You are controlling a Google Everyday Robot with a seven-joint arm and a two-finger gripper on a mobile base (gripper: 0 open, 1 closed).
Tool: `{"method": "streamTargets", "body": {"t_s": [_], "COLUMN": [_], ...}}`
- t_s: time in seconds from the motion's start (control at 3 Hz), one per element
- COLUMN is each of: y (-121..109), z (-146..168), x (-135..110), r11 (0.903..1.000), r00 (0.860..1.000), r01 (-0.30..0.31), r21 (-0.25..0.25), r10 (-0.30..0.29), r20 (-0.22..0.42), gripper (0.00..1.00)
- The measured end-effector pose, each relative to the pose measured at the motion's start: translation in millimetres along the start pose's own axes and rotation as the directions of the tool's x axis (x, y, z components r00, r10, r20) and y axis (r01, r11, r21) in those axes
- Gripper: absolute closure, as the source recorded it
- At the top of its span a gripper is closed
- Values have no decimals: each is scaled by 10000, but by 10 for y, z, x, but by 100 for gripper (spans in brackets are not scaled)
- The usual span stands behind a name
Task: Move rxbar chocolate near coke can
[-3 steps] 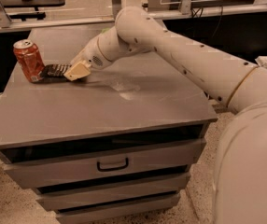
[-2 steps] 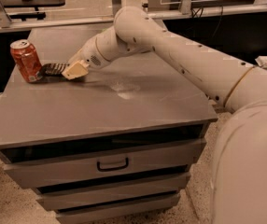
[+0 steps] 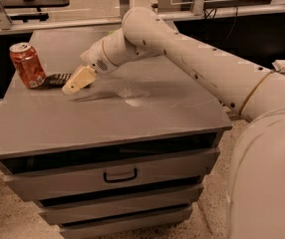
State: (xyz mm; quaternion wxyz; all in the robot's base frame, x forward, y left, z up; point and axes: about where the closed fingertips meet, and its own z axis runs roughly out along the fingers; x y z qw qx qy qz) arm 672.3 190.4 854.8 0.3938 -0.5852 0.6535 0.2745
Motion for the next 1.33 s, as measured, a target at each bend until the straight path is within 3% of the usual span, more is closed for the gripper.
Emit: {"method": "streamTargets", "body": {"t_s": [0.67,1.0,1.33], "y": [64,-1,26], "z": [-558,-1532,-2428], "x": [42,210,400], "r11": [9985,9858,9706], "r00": [9996,9967,9955], "r01": [85,757,942], "r21": [541,1502,2216], "r10": [-100,-790,-941], "r20": [276,164,-110], "gripper": [0,0,0]}}
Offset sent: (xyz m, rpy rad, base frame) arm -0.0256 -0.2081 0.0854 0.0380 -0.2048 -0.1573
